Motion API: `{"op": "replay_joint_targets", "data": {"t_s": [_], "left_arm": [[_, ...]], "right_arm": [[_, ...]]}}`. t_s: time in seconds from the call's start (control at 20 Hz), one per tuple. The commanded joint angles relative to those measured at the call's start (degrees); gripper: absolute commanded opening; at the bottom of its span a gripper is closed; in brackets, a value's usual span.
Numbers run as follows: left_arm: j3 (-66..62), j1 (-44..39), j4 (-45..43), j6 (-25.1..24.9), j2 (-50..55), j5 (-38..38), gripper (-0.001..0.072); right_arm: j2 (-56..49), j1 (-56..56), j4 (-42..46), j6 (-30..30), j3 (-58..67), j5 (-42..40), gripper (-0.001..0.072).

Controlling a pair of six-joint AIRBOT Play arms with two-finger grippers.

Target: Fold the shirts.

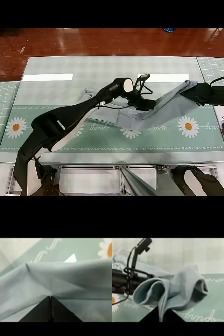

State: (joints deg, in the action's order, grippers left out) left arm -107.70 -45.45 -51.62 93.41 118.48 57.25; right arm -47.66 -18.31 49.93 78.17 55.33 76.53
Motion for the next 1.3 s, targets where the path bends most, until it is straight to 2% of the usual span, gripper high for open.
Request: {"op": "replay_joint_targets", "data": {"t_s": [0.0,0.1,0.25,0.45,0.65,0.8,0.9,1.05,1.1,1.15,1.2,1.25], "left_arm": [[-3.2,5.8,0.3,0.3,-2.1,0.9,0.0016],[-3.1,12.7,-3.3,0.1,-6.4,3.5,0.0016],[-3.1,23.2,-11.9,0.2,-14.1,11.6,0.0016],[0.1,33.0,-24.4,-0.8,-30.0,16.4,0.0016],[13.1,36.9,-34.7,-1.4,-49.6,16.3,0.0016],[29.1,37.7,-35.6,-1.1,-64.1,14.5,0.0016],[40.7,37.7,-34.7,1.4,-72.4,12.6,0.0016],[55.5,37.7,-27.3,2.5,-81.6,11.2,0.0016],[59.2,37.7,-24.6,2.5,-83.4,9.6,0.0016],[62.5,37.7,-22.6,2.5,-84.6,7.6,0.0016],[64.9,37.7,-21.6,2.5,-84.9,5.8,0.0016],[66.6,37.7,-21.3,2.5,-84.6,4.3,0.0016]], "right_arm": [[0.1,0.0,-0.3,0.7,0.1,0.3,0.0031],[0.1,0.0,-1.5,0.6,0.1,0.5,0.0032],[-0.2,3.9,-4.9,0.5,0.1,-1.7,0.0032],[-6.5,19.9,-10.5,2.5,1.4,-13.2,0.0032],[-20.2,36.0,-12.3,4.0,10.3,-23.9,0.0032],[-31.7,43.6,-15.0,4.2,18.8,-26.5,0.0032],[-38.6,47.2,-15.1,4.2,23.8,-27.3,0.0032],[-46.0,50.4,-15.6,4.7,27.5,-29.1,0.0046],[-48.0,51.2,-17.3,4.8,27.9,-30.3,0.0131],[-49.5,51.8,-19.3,4.6,27.9,-31.3,0.0291],[-50.7,52.4,-20.9,3.3,27.9,-31.8,0.0416],[-51.3,52.4,-21.1,2.8,27.9,-31.1,0.0417]]}}
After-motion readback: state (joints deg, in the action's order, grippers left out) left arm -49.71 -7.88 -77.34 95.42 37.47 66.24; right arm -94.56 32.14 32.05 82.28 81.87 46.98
